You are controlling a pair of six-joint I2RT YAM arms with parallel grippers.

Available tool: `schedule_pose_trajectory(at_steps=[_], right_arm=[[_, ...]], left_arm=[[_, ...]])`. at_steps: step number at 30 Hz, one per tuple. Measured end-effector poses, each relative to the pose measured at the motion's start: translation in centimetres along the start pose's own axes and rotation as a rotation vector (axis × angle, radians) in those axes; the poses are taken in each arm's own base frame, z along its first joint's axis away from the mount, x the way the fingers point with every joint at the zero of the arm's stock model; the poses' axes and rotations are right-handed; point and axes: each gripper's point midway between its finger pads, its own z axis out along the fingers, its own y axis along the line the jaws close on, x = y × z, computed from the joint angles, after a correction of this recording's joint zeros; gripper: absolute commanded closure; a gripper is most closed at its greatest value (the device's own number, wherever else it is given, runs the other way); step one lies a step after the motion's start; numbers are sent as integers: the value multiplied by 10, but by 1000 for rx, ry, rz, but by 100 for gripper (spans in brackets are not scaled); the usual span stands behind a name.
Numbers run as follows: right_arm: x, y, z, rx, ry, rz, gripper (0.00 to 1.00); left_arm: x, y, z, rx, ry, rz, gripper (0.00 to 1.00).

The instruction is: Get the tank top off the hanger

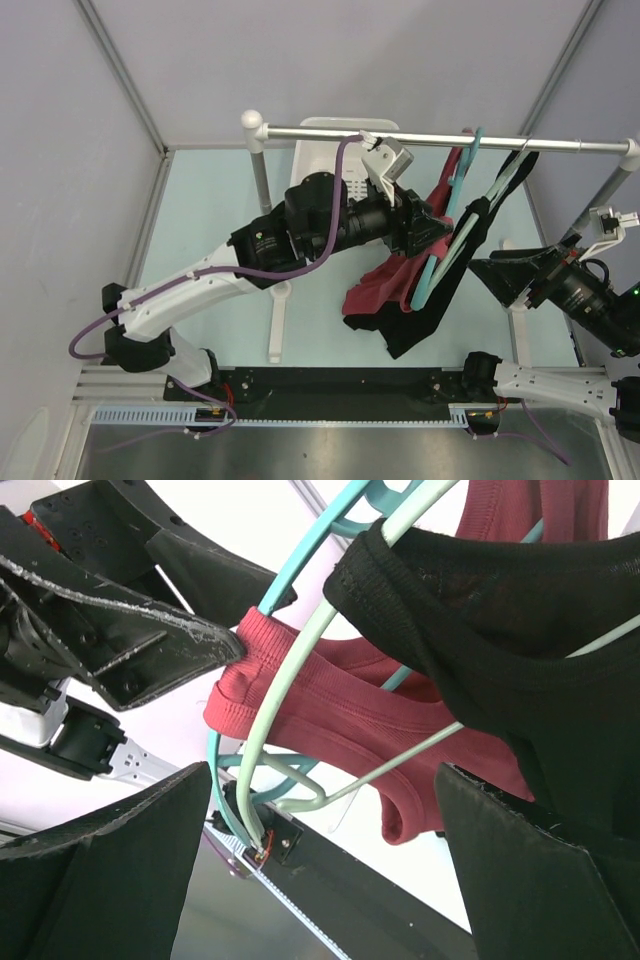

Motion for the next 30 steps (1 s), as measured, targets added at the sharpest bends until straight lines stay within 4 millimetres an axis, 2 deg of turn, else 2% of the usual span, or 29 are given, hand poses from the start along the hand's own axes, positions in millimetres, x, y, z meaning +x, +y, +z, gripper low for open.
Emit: schedule_pose_trajectory(at_steps=[7, 11, 13, 16, 19, 20, 25, 27, 30], right_arm=[[3, -1, 1, 2, 4, 3, 0], [3, -1, -1, -2, 4, 7, 0], [2, -1, -2, -7, 1, 10, 0], [1, -1, -4, -10, -3, 18, 0], [0, -1, -6, -12, -7, 22, 0], [0, -2, -6, -13, -10, 24, 0], [-2, -2, -9, -13, -16, 30, 0], [-2, -3, -9, -13, -19, 32, 0], [-3, -3, -11, -16, -23, 36, 0]], left_arm=[[5, -4, 2, -50, -10, -8, 30], [8, -6, 4, -72, -13, -18, 16], [9, -7, 6, -79, -13, -23, 15], [11, -12, 13, -82, -12, -24, 19], [14, -17, 18, -87, -8, -23, 31], [16, -16, 20, -95, -5, -21, 38], [22, -10, 21, -129, 6, -16, 59], [21, -9, 21, -136, 4, -17, 59], [21, -8, 21, -141, 4, -12, 39]])
